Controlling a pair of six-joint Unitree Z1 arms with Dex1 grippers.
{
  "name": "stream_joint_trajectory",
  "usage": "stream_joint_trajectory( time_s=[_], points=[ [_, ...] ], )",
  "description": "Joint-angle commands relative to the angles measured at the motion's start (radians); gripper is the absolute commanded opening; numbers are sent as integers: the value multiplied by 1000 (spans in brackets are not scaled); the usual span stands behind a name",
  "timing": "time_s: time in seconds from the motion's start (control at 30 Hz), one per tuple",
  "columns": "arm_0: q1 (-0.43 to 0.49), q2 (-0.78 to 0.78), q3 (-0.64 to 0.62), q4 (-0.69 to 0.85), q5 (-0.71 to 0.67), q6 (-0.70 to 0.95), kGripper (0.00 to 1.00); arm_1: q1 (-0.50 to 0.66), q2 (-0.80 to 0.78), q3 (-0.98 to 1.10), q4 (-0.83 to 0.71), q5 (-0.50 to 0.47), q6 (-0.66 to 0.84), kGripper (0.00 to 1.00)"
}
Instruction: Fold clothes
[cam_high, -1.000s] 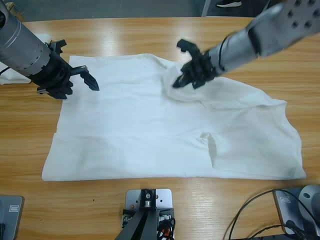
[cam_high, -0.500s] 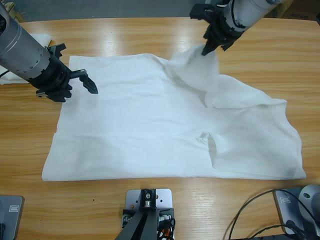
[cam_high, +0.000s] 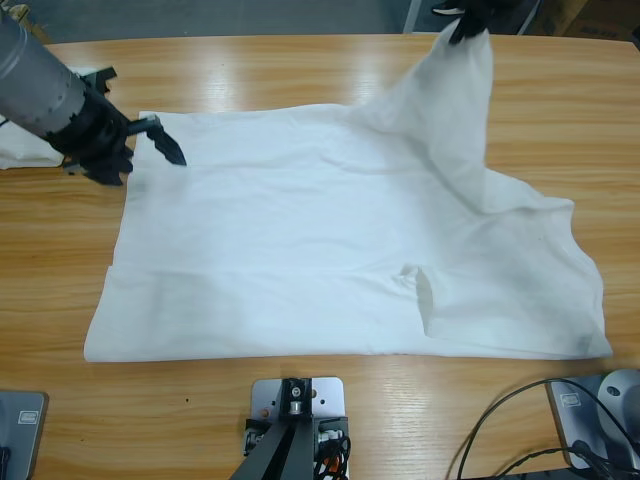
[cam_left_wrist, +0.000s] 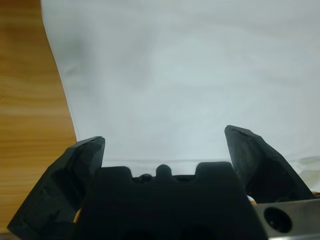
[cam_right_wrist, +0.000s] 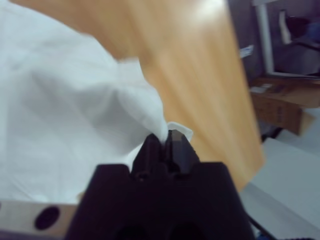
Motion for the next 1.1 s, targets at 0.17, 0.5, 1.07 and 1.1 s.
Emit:
stream_joint_trajectory(
  time_s=[0.17,0.5,1.07,1.1],
  points=[
    [28,60,-16,-1,-18,71,945,-64,289,-235,30,-49,-205,0],
    [16,56,14,2,-35,76,945,-158,385,-454,16,-132,-229,257],
    [-52,9,95,-36,-65,223,936,-53,-346,376,95,100,463,987],
    [-60,-3,119,-62,-65,237,936,-36,-400,501,56,109,513,987]
  ],
)
